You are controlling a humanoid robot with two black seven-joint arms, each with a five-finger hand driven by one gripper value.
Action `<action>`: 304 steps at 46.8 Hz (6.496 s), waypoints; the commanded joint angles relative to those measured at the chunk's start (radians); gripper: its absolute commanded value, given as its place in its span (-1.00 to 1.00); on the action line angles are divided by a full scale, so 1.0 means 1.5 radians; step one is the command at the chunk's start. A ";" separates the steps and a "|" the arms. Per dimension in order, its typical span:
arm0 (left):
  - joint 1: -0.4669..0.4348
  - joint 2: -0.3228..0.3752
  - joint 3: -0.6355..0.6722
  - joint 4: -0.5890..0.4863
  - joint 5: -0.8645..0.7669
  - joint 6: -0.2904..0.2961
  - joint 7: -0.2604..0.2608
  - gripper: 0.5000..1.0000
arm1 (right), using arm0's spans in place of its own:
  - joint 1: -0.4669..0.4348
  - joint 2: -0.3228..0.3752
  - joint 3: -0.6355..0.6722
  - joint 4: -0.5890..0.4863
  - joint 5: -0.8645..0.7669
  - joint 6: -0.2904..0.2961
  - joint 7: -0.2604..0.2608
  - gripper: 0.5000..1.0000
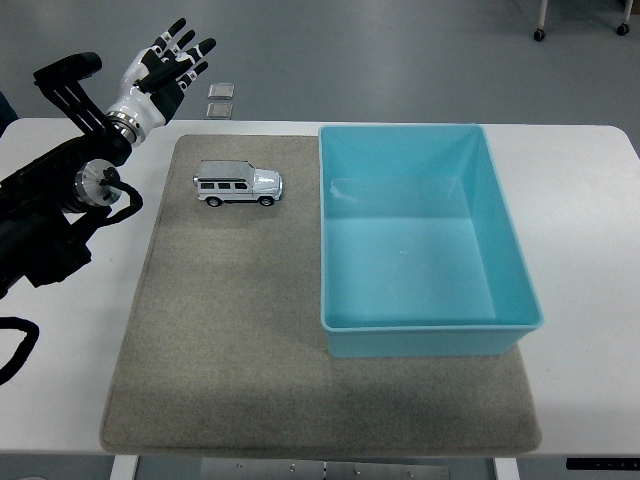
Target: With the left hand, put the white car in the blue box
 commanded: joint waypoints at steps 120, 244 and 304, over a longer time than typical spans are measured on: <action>-0.121 0.092 0.320 -0.127 0.874 0.012 0.022 -1.00 | 0.000 0.000 -0.001 0.000 0.000 0.000 0.000 0.74; -0.214 -0.033 0.278 -0.265 0.858 0.002 0.021 -1.00 | 0.000 0.000 -0.001 0.000 -0.001 0.000 0.000 0.74; -0.179 -0.041 0.284 -0.268 0.858 0.012 0.020 0.02 | 0.000 0.000 0.000 0.000 -0.001 0.000 0.000 0.74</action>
